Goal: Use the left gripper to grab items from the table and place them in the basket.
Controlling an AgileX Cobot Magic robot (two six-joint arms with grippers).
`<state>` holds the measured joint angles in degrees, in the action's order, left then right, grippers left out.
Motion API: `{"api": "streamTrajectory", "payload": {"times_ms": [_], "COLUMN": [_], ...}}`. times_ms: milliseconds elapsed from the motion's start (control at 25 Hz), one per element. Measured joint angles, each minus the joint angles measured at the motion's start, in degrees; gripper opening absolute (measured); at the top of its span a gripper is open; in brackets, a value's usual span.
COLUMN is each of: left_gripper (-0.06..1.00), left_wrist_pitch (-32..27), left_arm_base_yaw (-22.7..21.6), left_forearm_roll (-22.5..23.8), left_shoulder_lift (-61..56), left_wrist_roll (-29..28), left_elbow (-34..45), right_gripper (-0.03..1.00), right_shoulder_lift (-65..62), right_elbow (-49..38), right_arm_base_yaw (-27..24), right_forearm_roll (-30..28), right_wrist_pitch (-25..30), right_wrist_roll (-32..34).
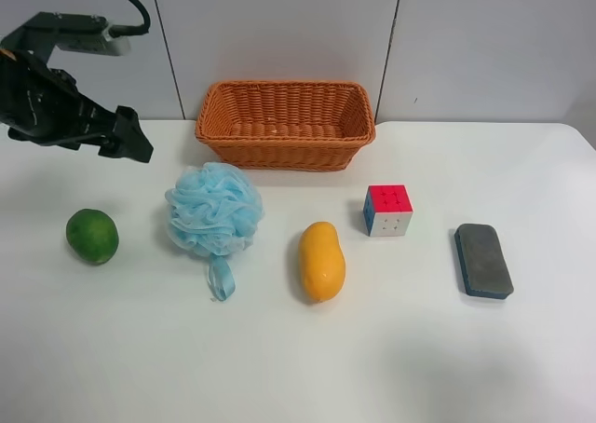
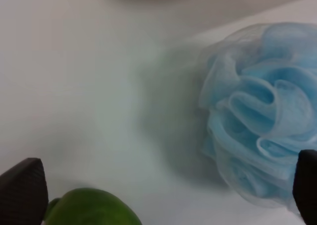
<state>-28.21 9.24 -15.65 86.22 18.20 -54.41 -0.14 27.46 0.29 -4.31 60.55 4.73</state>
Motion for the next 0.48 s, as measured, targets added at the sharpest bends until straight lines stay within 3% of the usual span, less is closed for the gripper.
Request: {"api": "streamTrajectory", "payload": {"times_ms": [280, 480], "left_gripper": [0.99, 0.99], "left_wrist_pitch": [1.57, 2.15], "left_arm_base_yaw": [1.19, 7.89], "left_forearm_roll": [-0.78, -1.42], "left_shoulder_lift": [4.3, 4.3], "left_wrist_roll": [0.96, 1.31], "left_elbow": [0.0, 0.0], "right_gripper": [0.99, 0.99], "right_shoulder_lift": [0.0, 0.0], "right_elbow": [0.0, 0.0], "right_arm_base_yaw": [0.0, 0.0], "right_forearm_roll": [0.0, 0.0], "right_wrist_pitch": [0.0, 0.0], "right_wrist_roll": [0.0, 0.0]}}
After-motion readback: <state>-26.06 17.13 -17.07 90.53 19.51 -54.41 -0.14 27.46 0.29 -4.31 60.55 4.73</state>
